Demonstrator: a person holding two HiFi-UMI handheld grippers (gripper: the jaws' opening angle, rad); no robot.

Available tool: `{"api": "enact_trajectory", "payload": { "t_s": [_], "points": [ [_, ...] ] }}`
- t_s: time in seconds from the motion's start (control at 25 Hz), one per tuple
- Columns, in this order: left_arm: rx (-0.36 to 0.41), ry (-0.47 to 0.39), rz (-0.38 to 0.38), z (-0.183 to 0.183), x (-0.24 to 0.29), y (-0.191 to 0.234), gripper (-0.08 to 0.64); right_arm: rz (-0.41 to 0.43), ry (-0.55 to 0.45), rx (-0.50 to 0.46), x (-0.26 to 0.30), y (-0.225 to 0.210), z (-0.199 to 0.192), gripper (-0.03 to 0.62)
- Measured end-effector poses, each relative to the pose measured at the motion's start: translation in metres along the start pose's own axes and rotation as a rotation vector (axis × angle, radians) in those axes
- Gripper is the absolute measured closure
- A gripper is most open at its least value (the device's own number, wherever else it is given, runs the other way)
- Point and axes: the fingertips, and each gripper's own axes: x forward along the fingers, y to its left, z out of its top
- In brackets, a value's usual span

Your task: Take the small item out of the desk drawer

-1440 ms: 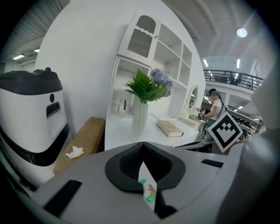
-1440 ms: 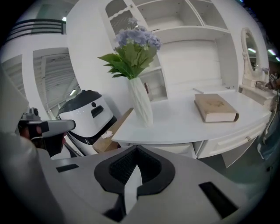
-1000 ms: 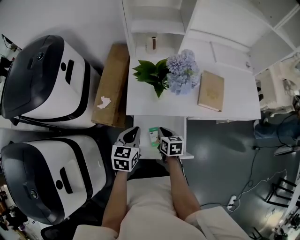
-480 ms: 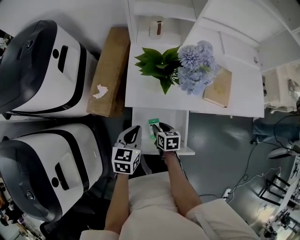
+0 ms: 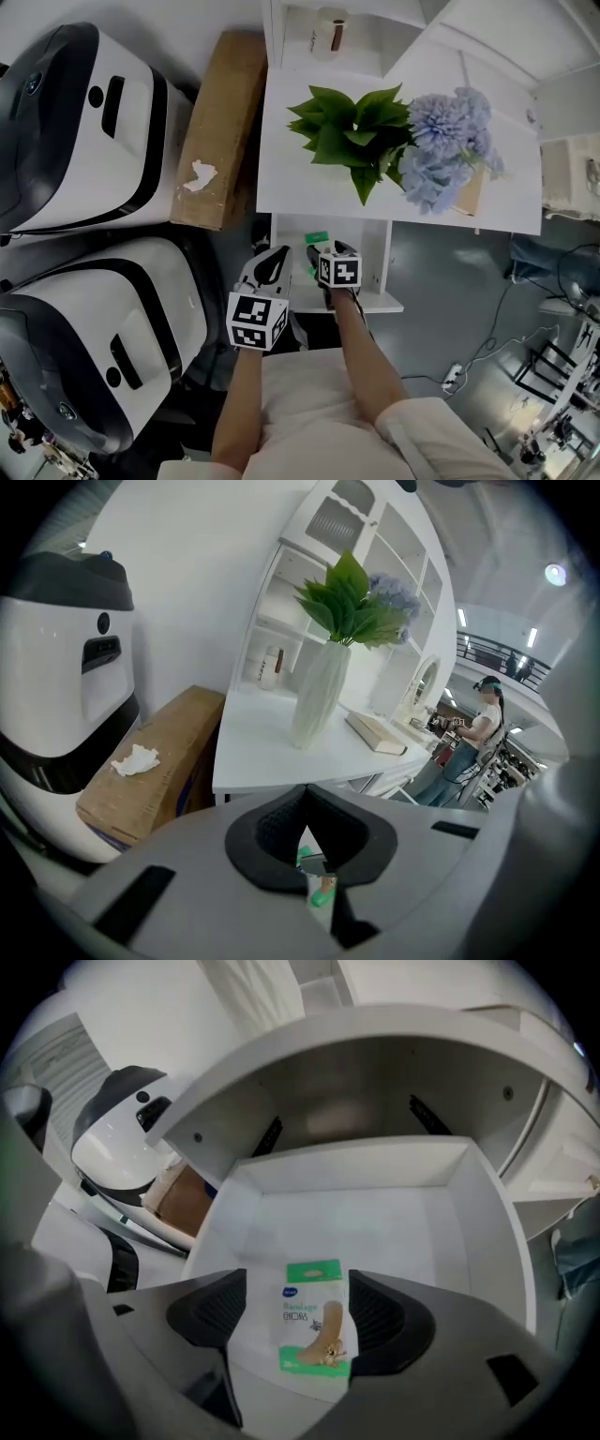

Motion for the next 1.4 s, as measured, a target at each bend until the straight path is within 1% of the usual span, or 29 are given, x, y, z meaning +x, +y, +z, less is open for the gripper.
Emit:
{"api": "enact_trajectory", "payload": {
  "t_s": [0.04, 0.12, 0.28, 0.64, 0.76, 0.88, 1.0, 1.2, 1.4],
  "points": [
    [-0.003, 0.002, -0.006, 0.000, 0.004, 0.002, 0.543, -0.011, 0.017, 0.012, 0.006, -0.003, -0.003, 0.231],
    [-0.007, 0.007, -0.014, 0.000, 0.010, 0.006, 0.543, -0.032, 0.045, 0.006, 0.015, -0.007, -0.006, 0.224],
    [-0.007, 0.027, -0.025, -0.001, 0.021, 0.014, 0.543, -0.055, 0.134, -0.016, 0.029, -0.010, -0.017, 0.209],
    [-0.009, 0.052, -0.024, -0.003, 0.032, 0.031, 0.543, -0.123, 0.213, -0.021, 0.051, -0.014, -0.034, 0.204],
    [-0.013, 0.057, -0.024, -0.006, 0.032, 0.032, 0.543, -0.149, 0.231, -0.009, 0.056, -0.014, -0.042, 0.204],
    [-0.018, 0.055, -0.022, -0.008, 0.031, 0.033, 0.543, -0.185, 0.229, -0.035, 0.057, -0.017, -0.038, 0.206],
    [-0.020, 0.054, -0.018, -0.011, 0.029, 0.034, 0.543, -0.201, 0.211, -0.059, 0.058, -0.017, -0.031, 0.225],
    [-0.021, 0.059, -0.020, -0.018, 0.026, 0.031, 0.543, -0.207, 0.185, -0.009, 0.056, -0.020, -0.034, 0.230],
    [-0.011, 0.054, -0.021, -0.019, 0.023, 0.027, 0.543, -0.200, 0.130, 0.000, 0.050, -0.018, -0.026, 0.232]
  ]
}}
